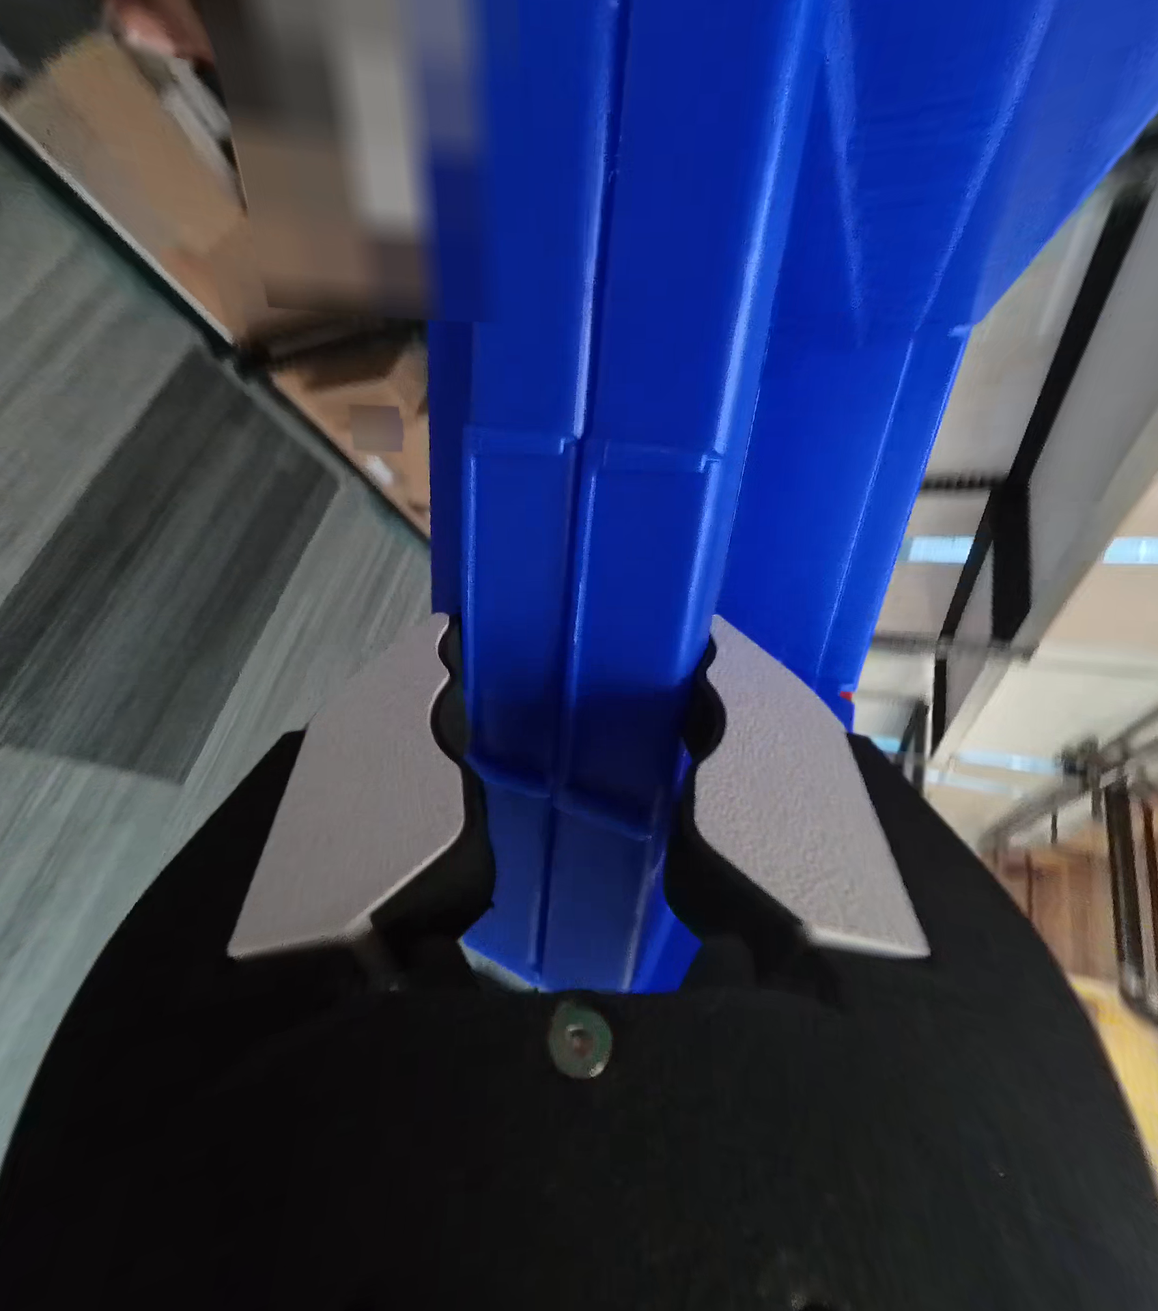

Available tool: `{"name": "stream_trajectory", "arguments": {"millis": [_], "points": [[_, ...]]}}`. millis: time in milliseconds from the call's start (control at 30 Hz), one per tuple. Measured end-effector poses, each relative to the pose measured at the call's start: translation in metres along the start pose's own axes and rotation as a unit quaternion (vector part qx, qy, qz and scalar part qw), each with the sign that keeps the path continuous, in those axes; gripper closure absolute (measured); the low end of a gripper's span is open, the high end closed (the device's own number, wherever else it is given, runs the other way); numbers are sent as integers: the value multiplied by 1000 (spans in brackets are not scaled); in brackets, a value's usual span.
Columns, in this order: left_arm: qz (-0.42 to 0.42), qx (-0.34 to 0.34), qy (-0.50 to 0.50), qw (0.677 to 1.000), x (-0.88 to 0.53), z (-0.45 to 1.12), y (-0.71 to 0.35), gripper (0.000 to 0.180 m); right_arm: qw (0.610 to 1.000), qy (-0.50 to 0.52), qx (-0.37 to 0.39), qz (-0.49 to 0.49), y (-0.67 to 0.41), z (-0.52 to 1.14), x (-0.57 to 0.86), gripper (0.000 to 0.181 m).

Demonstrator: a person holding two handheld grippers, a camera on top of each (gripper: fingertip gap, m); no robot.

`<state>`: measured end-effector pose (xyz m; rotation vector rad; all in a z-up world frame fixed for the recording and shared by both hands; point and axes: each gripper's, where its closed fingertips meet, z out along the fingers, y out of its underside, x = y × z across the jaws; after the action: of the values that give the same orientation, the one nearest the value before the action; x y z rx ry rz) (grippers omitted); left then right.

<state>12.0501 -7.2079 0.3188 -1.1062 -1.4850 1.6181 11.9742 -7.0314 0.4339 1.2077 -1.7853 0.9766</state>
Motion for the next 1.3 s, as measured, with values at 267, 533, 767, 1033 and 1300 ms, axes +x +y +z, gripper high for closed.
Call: {"name": "stream_trajectory", "arguments": {"millis": [267,533,767,1033,1300], "points": [[17,38,207,977,242,184,-36,171,970,12,-213,115,214,-133,-59,122],[8,64,374,925,522,338,-82,171,904,20,-379,196,423,-259,-88,122],[27,85,492,866,752,424,-130,172,841,36,-477,253,601,-369,-112,122],[21,77,504,860,981,540,-137,171,816,50,-516,254,851,-493,-140,122],[-2,53,481,875,1161,674,-189,171,823,42,-502,262,1094,-587,-117,121]]}}
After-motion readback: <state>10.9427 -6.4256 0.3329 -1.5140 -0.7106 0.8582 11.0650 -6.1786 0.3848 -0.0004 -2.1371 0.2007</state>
